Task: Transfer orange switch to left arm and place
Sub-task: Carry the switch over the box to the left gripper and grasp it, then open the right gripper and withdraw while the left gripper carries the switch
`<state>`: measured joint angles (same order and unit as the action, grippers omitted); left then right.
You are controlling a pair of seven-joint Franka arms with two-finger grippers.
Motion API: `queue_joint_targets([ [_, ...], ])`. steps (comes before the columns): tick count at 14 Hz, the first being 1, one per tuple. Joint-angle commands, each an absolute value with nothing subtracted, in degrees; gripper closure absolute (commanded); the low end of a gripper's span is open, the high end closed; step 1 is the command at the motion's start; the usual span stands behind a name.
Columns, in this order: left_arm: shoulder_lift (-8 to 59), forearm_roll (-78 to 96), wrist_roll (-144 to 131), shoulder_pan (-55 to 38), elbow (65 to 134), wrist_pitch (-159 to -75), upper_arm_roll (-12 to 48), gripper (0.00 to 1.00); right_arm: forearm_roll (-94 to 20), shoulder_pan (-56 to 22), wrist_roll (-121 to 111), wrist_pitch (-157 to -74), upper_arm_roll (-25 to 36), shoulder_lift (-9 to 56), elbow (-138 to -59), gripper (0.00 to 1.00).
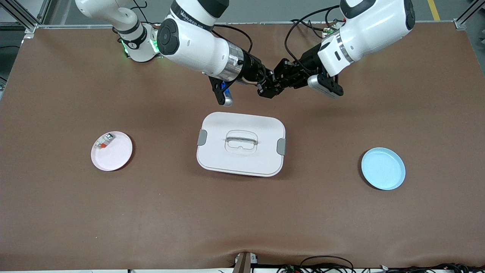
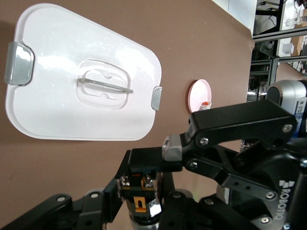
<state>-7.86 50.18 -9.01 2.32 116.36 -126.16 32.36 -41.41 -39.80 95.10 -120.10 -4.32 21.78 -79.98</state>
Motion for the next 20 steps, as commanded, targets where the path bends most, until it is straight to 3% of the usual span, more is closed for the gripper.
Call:
queue_joint_targets([
  [1,-7.73,45.27,-8.35,2.99,114.70,-126.21,32.96,1.00,-42.01,-40.25,95.89,-119.27,-3.96,22.41,-78.75,0.00],
  [7,-7.65,33.69,-8.17,8.51,114.17,-126.12,32.52,1.00,-41.31,-37.98,94.75,-118.57,-3.52,21.28,-78.84,0.00],
  [14,-2.73,14.26,-7.73,16.87,108.99,-120.95,32.43,1.00,-37.71,-29.54,74.64,-99.95,-3.52,15.39,-79.63,0.00],
  [20,0.61,5.83,-7.39,18.98,104.60,-115.05,32.34,1.00,-26.31,-26.46,60.85,-93.79,-3.43,9.33,-84.54,0.00],
])
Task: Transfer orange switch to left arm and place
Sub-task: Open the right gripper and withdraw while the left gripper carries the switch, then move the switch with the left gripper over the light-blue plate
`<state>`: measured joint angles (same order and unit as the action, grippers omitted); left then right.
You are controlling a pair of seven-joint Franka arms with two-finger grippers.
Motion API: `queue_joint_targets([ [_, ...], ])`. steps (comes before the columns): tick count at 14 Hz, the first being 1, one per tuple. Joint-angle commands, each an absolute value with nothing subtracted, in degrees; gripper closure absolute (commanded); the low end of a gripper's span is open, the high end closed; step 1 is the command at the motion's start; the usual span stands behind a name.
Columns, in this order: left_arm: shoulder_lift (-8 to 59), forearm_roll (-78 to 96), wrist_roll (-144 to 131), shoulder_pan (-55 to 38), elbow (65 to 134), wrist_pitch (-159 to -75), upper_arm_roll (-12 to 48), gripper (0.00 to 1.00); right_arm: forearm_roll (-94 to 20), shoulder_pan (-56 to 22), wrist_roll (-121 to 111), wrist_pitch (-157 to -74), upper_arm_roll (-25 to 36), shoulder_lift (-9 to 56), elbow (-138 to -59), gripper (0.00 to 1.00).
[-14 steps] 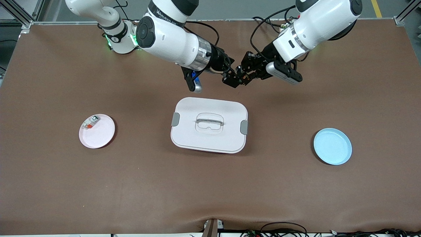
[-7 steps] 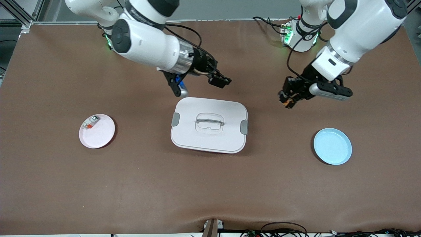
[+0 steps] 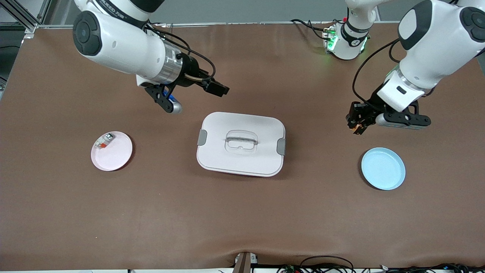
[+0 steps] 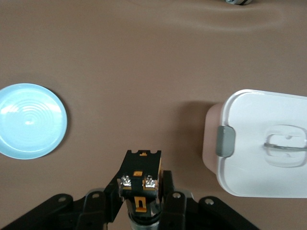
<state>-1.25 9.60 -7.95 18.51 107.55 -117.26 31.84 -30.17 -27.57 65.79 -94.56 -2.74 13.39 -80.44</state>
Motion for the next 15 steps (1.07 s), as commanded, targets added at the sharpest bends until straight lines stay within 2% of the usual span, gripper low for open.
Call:
queue_joint_targets([
  [1,1.22,3.80,-6.95,18.98,104.07,-115.05,32.34,1.00,-23.41,-26.02,58.38,-92.65,-3.43,8.88,-84.72,0.00],
  [6,6.06,-5.25,5.86,18.99,101.25,-111.36,32.34,1.00,-16.01,-18.39,39.05,-85.44,-3.43,7.65,-84.73,0.00],
  [11,9.04,-8.52,19.14,20.56,101.43,-110.13,32.26,1.00,-5.56,-14.06,28.14,-84.64,-3.43,6.24,-86.04,0.00],
  [15,10.72,-10.19,23.99,21.36,101.43,-108.28,32.17,1.00,-4.39,-9.76,19.70,-84.73,-3.43,6.15,-86.22,0.00],
])
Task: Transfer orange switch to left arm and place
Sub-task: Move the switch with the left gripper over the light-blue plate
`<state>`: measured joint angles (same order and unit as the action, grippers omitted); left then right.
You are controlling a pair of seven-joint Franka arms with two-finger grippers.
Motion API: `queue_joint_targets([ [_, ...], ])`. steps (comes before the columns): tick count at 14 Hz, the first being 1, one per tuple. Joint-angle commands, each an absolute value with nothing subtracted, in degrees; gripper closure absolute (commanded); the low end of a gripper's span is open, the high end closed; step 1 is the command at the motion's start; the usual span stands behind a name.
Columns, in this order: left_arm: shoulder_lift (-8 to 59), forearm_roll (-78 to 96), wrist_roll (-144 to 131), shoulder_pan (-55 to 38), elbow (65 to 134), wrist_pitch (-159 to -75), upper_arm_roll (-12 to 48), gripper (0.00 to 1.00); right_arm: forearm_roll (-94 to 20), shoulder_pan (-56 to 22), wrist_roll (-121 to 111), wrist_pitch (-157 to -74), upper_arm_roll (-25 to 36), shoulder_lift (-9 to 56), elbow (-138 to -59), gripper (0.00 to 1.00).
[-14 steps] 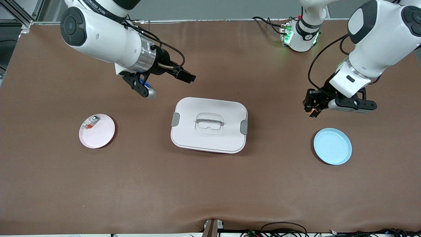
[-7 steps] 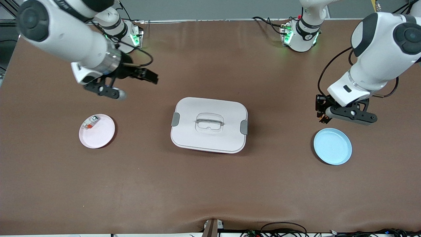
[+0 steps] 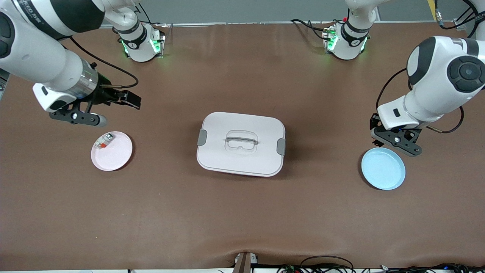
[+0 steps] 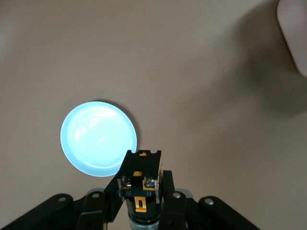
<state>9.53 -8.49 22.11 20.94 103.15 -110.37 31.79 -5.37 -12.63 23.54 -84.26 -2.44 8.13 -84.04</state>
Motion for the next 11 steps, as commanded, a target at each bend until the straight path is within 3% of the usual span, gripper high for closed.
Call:
queue_joint_targets([
  [1,11.33,-11.41,24.86,21.36,101.69,-108.28,32.17,1.00,-4.31,-8.45,18.38,-84.73,-3.43,6.07,-86.31,0.00],
  [11,18.72,-18.18,31.29,20.65,101.78,-108.98,32.26,1.00,-0.79,-0.89,4.67,-85.08,-3.43,2.29,-87.89,0.00],
])
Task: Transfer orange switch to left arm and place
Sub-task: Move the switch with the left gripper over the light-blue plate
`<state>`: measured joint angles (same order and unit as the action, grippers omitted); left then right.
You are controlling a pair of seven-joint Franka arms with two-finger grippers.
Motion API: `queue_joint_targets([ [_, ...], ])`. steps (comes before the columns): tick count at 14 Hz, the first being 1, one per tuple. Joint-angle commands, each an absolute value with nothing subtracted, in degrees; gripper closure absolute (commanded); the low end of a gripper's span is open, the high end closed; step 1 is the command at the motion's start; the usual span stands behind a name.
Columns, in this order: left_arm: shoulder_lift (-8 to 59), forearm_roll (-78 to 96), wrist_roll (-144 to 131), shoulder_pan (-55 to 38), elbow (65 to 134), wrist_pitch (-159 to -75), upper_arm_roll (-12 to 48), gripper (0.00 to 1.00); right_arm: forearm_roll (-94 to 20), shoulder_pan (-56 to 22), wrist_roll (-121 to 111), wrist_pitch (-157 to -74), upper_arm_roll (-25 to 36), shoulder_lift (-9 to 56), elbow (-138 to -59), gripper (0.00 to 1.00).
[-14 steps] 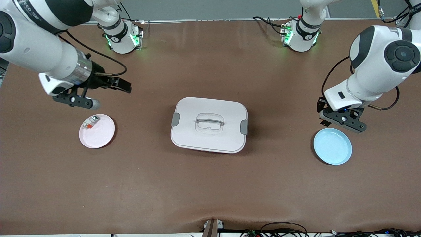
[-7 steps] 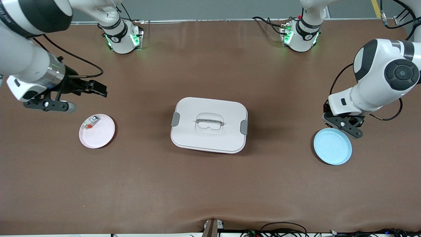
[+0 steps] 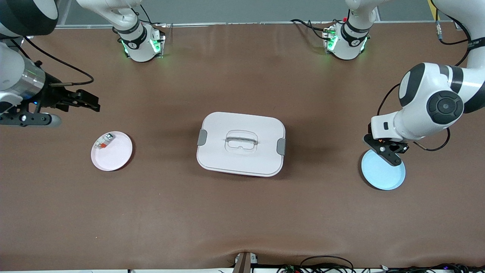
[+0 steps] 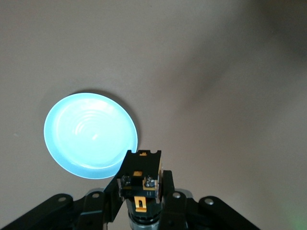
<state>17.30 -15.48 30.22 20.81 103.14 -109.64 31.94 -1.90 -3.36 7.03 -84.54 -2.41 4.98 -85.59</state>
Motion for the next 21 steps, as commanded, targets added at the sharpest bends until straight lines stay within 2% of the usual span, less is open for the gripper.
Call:
queue_joint_targets([
  [1,18.98,-18.80,31.38,20.57,101.86,-108.98,32.34,1.00,-0.70,-0.10,3.18,-84.64,-3.43,2.20,-87.54,0.00],
  [6,20.57,-19.07,33.31,20.22,102.83,-109.77,32.43,1.00,2.11,0.53,1.58,-83.06,-3.43,2.20,-85.69,0.00],
  [14,25.57,-36.02,33.40,20.57,106.16,-116.54,32.61,1.00,2.02,1.49,1.49,-82.71,-2.55,2.29,-85.34,0.00],
  [21,29.87,-45.53,39.00,25.92,110.04,-128.22,32.43,1.00,0.79,3.42,1.49,-83.58,-0.97,0.27,-86.83,0.00],
])
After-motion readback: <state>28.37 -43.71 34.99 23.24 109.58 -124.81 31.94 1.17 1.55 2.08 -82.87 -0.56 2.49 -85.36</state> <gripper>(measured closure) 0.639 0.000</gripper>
